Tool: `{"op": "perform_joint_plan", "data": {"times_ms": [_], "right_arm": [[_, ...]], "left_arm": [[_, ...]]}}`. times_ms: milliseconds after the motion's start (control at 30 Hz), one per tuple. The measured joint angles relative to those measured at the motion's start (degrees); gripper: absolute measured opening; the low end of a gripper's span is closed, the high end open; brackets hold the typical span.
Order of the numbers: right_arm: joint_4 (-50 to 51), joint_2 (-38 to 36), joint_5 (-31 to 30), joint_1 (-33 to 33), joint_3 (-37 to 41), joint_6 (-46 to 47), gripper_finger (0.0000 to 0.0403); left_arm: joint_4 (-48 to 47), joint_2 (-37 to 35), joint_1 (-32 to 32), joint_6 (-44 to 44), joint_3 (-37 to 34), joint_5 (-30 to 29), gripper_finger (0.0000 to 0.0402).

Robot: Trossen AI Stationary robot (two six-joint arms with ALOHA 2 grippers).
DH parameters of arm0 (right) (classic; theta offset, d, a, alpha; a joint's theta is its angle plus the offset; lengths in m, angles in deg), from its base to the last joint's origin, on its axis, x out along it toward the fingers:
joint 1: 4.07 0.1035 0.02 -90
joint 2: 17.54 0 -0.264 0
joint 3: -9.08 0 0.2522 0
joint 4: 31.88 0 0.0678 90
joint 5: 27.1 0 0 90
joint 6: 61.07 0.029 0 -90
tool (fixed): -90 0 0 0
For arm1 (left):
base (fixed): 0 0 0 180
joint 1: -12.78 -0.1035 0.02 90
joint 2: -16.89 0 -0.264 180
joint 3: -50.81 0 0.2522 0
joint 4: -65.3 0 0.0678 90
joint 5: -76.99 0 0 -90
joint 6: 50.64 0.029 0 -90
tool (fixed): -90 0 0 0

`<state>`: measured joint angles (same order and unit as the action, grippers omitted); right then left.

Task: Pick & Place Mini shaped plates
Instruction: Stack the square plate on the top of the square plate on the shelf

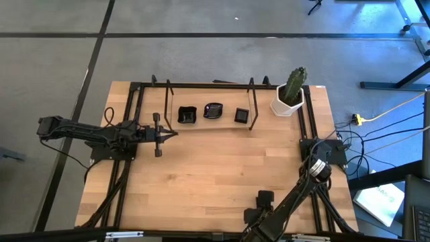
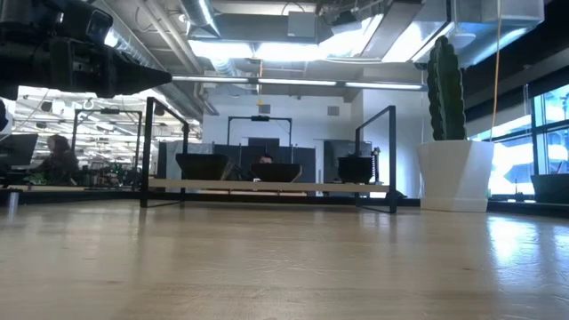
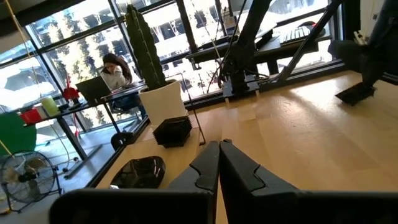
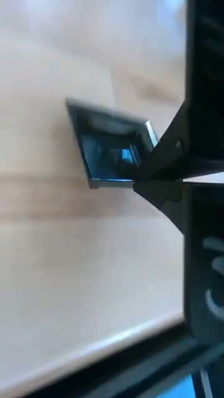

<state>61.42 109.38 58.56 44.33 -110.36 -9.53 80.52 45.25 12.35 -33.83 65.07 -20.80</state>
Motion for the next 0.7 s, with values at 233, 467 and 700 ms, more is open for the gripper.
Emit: {"op": "perform_joint_plan", "data": {"times_ms": [233,467,700], "right_arm": [[10.7,-0.1,-15.5,-0.4,-5.6,-1.6,0.0002],[10.4,-1.1,-25.5,-4.3,-6.9,-4.3,0.0001],[10.5,-1.1,-32.8,-13.8,-8.2,-9.7,0.0001]], "left_arm": [[0.0,0.0,0.0,0.9,0.0,0.0,0.0005],[0.0,0.0,0.0,0.9,0.0,0.0,0.0006],[0.0,0.0,0.0,0.9,0.0,0.0,0.0006]]}}
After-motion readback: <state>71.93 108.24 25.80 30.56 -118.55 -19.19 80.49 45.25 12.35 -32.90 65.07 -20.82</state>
